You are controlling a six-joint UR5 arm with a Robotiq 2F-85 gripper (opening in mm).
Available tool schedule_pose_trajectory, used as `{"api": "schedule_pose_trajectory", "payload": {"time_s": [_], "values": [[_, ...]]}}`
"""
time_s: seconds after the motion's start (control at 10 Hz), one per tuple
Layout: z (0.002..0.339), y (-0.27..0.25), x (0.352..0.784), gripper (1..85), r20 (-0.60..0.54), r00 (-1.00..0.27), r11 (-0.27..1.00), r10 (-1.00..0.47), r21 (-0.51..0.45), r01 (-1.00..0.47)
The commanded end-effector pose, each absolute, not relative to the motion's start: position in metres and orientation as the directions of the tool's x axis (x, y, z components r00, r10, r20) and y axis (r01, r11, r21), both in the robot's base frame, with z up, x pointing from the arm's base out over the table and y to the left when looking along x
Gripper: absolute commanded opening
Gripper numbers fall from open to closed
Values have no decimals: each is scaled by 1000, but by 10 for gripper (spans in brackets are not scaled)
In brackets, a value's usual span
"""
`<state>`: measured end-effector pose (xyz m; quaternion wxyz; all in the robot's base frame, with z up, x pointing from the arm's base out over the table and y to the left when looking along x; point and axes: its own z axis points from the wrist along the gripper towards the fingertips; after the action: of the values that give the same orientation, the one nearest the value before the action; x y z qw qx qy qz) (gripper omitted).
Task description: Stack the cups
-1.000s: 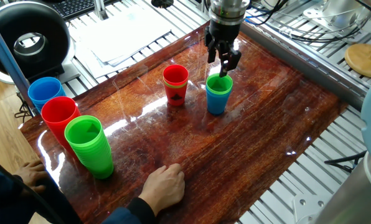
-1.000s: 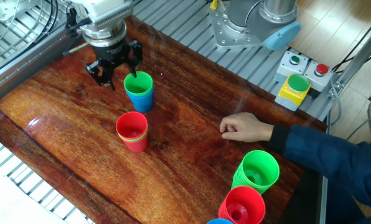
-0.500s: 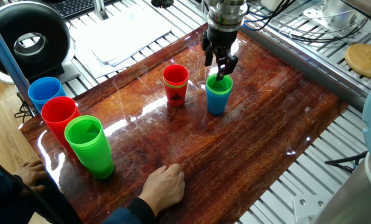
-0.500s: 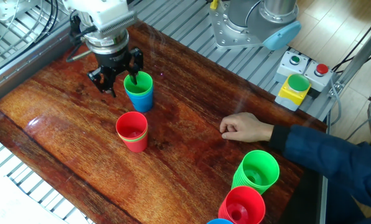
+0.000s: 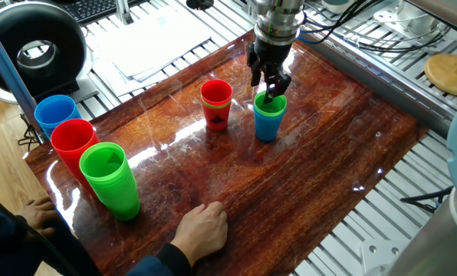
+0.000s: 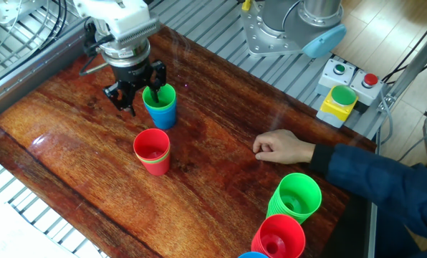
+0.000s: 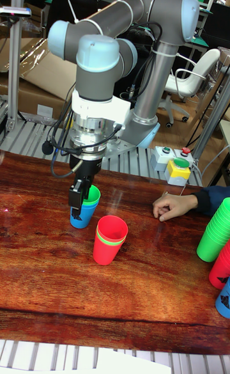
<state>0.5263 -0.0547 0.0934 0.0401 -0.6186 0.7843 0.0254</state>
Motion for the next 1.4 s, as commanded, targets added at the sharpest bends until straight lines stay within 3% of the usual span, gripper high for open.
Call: {"api": "schedule_pose_trajectory", "payload": {"time_s": [0.0,0.2,0.3,0.4,0.6,0.7,0.9,1.3], "values": [[86,-53,530,533,-117,-237,241,-964,-19,-970],[83,-52,527,520,-120,-257,259,-959,-5,-966],[82,-52,524,423,-116,-279,281,-953,3,-960],[80,-56,523,237,-97,-305,307,-947,0,-952],[79,-55,521,163,-94,-320,321,-943,7,-947],[80,-57,521,13,-90,-346,347,-934,3,-938],[107,-69,530,13,-63,-352,353,-934,-7,-936],[191,-56,537,13,-9,-370,370,-929,44,-928]]}}
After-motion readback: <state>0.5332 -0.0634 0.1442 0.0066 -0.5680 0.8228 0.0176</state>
